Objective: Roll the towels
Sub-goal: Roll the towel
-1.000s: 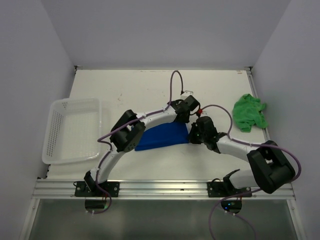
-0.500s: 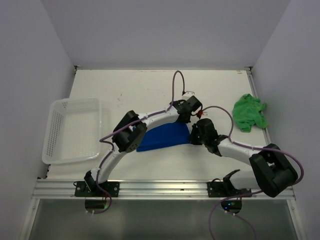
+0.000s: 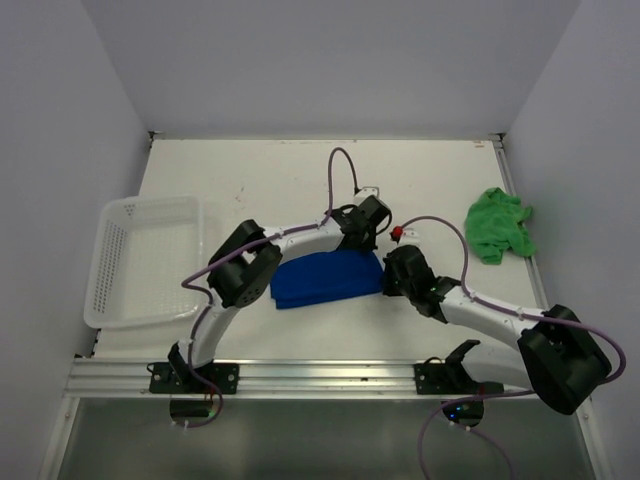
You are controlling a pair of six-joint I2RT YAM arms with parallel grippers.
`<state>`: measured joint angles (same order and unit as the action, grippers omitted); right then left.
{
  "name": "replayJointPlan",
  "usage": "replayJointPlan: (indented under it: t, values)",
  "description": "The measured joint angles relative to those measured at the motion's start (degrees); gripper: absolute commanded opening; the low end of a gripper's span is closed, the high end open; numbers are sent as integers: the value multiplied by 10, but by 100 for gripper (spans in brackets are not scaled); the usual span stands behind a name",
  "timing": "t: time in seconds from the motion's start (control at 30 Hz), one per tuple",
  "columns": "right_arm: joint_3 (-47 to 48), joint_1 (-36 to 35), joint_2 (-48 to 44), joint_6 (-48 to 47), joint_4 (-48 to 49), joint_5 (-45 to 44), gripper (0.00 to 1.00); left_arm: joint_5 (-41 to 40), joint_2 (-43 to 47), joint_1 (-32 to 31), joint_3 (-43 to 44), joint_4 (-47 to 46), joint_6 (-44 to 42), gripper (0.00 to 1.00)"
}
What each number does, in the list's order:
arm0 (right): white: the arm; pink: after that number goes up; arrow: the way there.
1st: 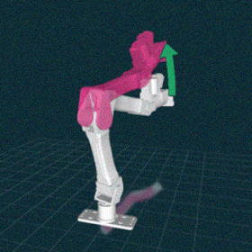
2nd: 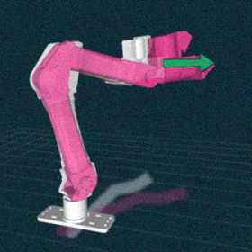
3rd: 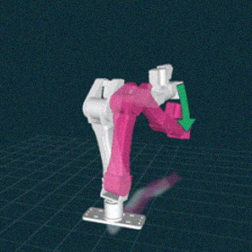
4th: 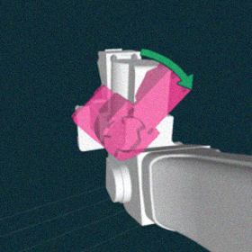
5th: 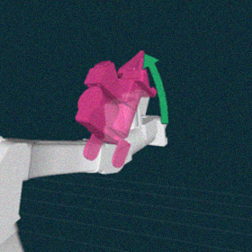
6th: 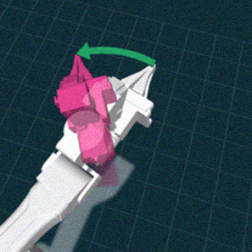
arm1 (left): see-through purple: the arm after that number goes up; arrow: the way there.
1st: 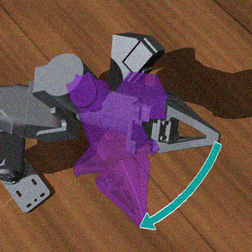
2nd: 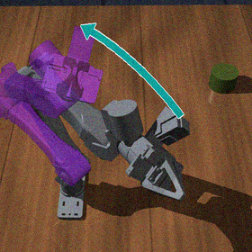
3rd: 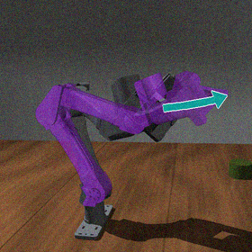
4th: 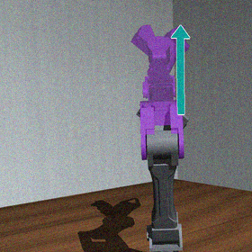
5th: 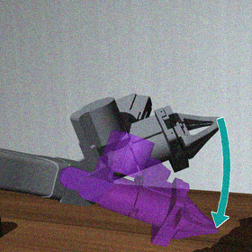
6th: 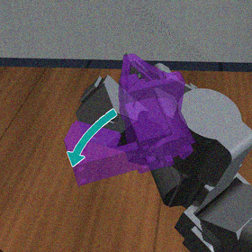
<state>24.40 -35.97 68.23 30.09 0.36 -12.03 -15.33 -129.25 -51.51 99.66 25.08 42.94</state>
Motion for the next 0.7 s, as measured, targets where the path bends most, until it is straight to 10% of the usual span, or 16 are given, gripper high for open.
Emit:
replayJointPlan:
  t: [0.7]
  values:
    - [119,-183,75,-31,-136,-223,0,83,87,34,-157,-138,14,12]
